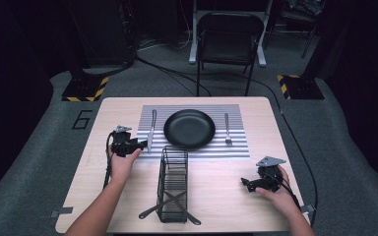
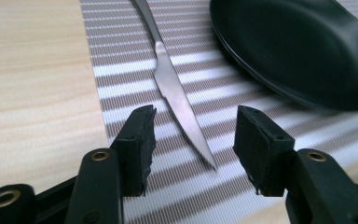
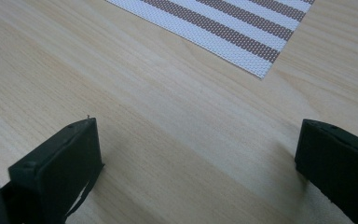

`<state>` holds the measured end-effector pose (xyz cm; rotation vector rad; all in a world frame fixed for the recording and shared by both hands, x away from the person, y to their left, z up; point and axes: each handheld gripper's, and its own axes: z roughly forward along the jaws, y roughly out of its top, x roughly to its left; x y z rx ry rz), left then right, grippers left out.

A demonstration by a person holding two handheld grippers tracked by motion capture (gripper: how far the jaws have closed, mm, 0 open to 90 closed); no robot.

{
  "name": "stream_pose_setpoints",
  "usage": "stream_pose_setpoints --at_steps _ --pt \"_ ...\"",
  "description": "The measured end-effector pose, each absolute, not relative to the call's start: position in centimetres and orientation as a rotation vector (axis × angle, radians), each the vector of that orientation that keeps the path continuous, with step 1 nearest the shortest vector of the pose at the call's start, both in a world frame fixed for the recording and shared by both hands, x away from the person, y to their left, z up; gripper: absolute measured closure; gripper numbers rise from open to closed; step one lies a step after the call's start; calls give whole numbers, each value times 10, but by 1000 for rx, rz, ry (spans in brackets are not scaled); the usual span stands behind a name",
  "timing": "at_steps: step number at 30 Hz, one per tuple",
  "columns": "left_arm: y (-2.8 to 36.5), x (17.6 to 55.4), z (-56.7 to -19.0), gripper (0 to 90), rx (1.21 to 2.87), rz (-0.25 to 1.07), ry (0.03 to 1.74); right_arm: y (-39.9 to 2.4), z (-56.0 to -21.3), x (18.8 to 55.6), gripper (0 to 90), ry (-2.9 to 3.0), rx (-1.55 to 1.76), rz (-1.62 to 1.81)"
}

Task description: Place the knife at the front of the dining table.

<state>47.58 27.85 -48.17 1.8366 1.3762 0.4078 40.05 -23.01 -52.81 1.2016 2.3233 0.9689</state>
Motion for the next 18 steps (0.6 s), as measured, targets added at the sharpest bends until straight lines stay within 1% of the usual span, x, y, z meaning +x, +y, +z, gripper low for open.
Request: stream_pose_setpoints --at_steps 8,13,18 --pt "281 443 -483 461 1923 443 1293 -230 -528 401 0 2323 1202 969" --pt "284 427 -488 456 2020 485 1247 -230 -528 401 0 2323 1201 968" --pt "295 416 -495 446 2053 493 1247 -230 -528 401 0 2321 1202 968"
